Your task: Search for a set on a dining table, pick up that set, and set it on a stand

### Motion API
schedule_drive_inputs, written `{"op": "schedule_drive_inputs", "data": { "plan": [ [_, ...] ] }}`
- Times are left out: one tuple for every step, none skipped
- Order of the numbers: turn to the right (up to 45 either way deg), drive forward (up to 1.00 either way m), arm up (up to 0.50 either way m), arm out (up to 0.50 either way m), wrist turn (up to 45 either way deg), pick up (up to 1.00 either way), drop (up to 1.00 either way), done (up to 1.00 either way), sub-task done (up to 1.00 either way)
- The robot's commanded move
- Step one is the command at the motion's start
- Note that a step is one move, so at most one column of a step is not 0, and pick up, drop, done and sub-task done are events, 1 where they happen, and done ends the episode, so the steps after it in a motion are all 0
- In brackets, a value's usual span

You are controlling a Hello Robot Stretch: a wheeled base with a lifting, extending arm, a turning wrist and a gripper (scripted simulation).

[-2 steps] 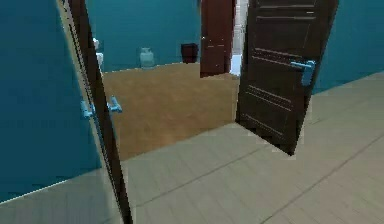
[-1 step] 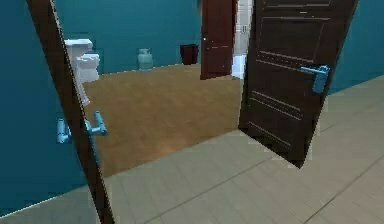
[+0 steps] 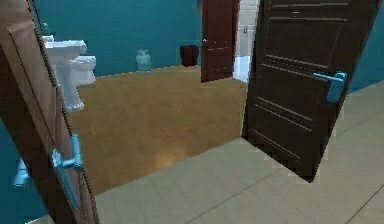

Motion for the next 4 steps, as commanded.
{"op": "schedule_drive_inputs", "data": {
  "plan": [
    [24.0, 0.00, 0.00, 0.00, 0.0, 0.00, 0.00, 0.00, 0.00],
    [0.0, 0.75, 0.00, 0.00, 0.0, 0.00, 0.00, 0.00, 0.00],
    [-42.0, 0.00, 0.00, 0.00, 0.0, 0.00, 0.00, 0.00, 0.00],
    [0.0, 1.00, 0.00, 0.00, 0.0, 0.00, 0.00, 0.00, 0.00]
  ]
}}
